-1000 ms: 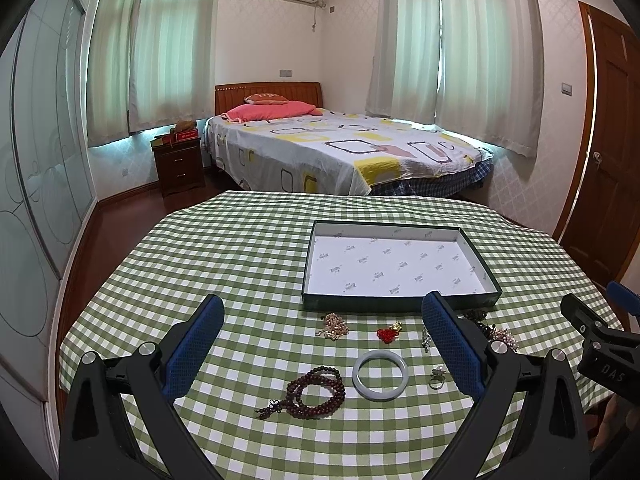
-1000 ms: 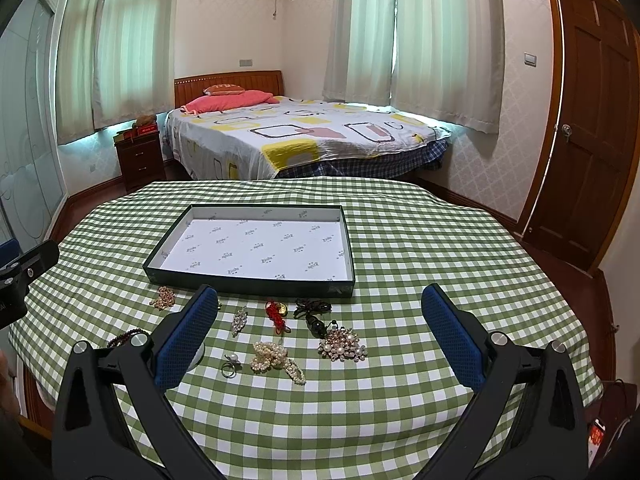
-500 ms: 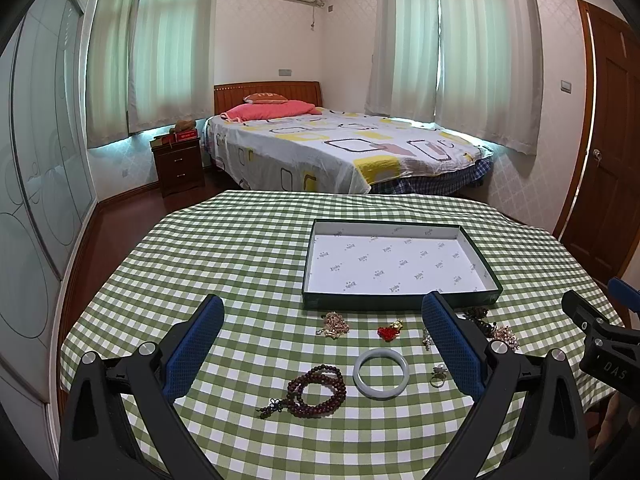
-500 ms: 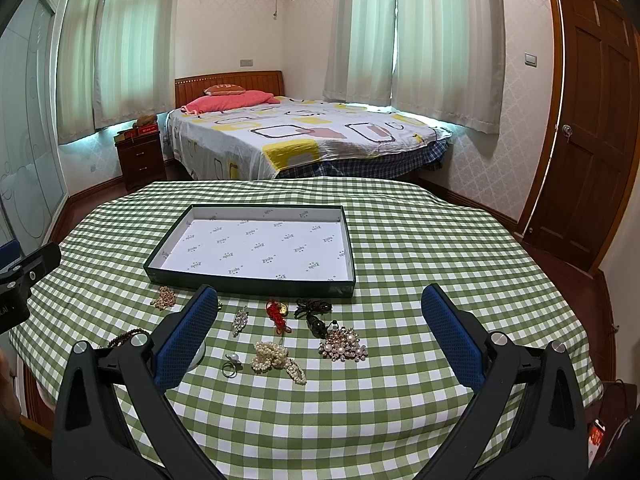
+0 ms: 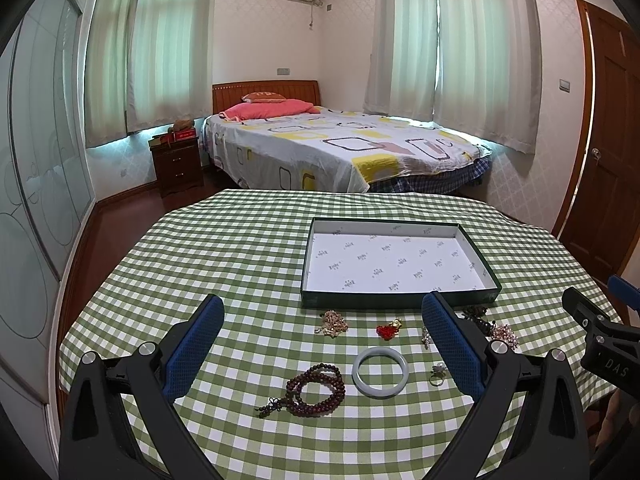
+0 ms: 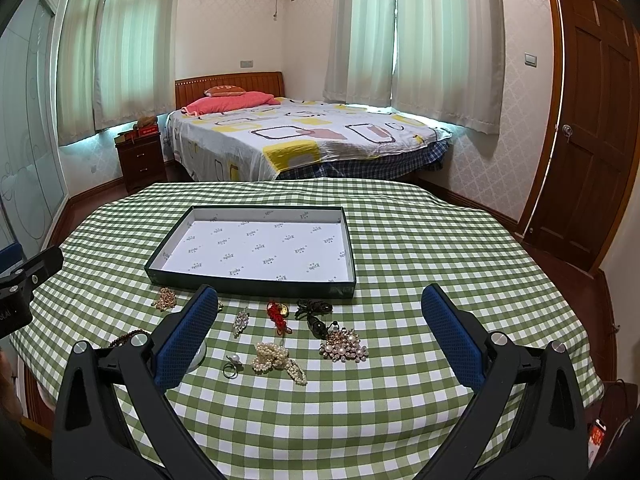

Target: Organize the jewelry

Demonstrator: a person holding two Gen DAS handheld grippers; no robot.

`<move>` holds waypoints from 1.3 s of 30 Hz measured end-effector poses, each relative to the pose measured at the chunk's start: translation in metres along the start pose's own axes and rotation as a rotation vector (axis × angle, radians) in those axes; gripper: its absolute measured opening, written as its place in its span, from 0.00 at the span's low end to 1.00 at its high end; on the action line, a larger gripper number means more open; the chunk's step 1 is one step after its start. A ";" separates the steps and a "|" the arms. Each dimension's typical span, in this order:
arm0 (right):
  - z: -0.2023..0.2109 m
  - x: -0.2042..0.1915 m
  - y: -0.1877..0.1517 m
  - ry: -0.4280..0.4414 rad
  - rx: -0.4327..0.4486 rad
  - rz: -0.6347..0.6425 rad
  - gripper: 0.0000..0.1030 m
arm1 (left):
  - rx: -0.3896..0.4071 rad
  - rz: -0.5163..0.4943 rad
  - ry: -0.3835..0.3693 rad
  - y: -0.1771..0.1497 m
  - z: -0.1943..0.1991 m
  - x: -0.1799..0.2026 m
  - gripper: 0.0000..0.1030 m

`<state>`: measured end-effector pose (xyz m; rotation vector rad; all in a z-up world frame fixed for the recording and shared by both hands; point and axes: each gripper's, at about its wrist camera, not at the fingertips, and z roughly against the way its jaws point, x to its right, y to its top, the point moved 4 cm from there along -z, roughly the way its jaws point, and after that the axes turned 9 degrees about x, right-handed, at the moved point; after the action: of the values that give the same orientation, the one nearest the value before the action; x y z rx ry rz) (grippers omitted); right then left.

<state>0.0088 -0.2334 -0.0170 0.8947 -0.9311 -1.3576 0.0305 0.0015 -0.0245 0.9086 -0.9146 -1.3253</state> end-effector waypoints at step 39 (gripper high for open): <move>-0.092 -0.005 -0.098 0.090 -0.235 -0.076 0.96 | -0.338 0.040 -0.008 -0.114 -0.096 -0.028 0.93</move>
<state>0.0564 -0.2322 -0.1425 0.8100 -0.6584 -1.4457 0.0750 0.0274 -0.1668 0.6203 -0.6836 -1.3973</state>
